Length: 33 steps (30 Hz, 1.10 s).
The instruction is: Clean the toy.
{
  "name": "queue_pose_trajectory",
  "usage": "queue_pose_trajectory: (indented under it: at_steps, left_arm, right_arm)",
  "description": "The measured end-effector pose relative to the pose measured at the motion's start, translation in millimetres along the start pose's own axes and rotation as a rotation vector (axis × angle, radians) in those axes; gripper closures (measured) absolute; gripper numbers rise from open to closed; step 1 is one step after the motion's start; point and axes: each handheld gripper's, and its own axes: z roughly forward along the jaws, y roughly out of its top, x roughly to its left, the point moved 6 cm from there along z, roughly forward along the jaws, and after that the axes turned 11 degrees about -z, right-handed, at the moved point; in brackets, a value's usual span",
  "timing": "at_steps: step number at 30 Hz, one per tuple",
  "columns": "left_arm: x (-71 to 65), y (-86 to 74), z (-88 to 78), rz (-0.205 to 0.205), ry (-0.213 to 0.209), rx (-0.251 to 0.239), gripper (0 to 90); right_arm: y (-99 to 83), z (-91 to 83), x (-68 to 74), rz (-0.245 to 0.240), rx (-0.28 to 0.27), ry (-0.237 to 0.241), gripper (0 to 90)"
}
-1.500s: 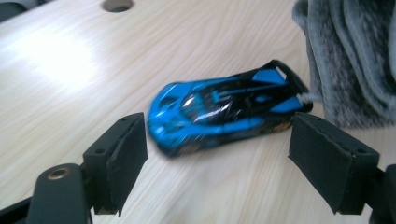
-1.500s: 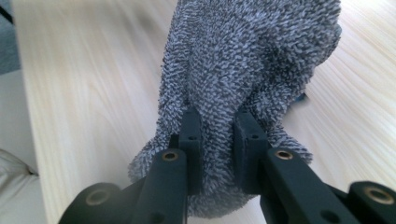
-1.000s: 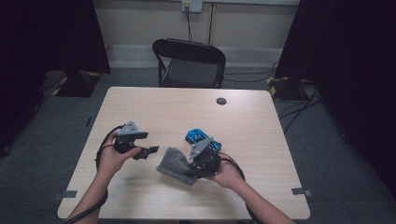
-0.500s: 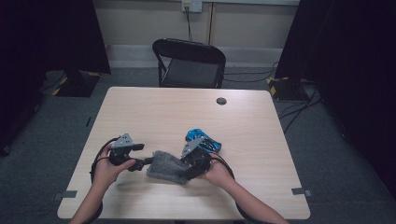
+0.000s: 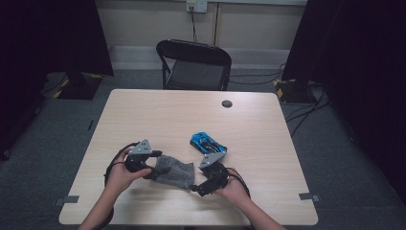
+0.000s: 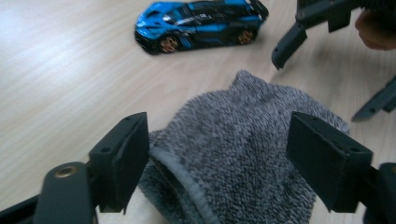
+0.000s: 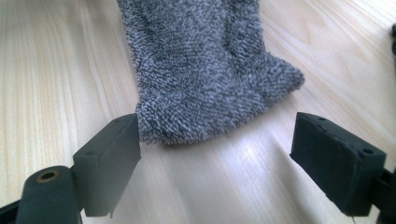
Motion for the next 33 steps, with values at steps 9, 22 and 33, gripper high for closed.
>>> queue_pose_trajectory:
  at_steps: [9, 22, 33]
  left_arm:
    - [-6.0, -3.4, 5.1, 0.063, 0.001, 0.047, 21.0]
    - [-10.0, 5.9, -8.3, 0.074, 0.003, -0.004, 26.1]
    - [-9.2, -10.7, 13.6, 0.126, 0.029, 0.125, 34.0]
  right_arm:
    - [-2.7, 14.5, 15.8, -0.036, 0.020, 0.005, 14.7]
    - [1.9, 20.2, -3.1, -0.052, 0.031, -0.158, 19.2]
    - [5.9, 22.6, -11.7, -0.039, 0.008, -0.180, 30.5]
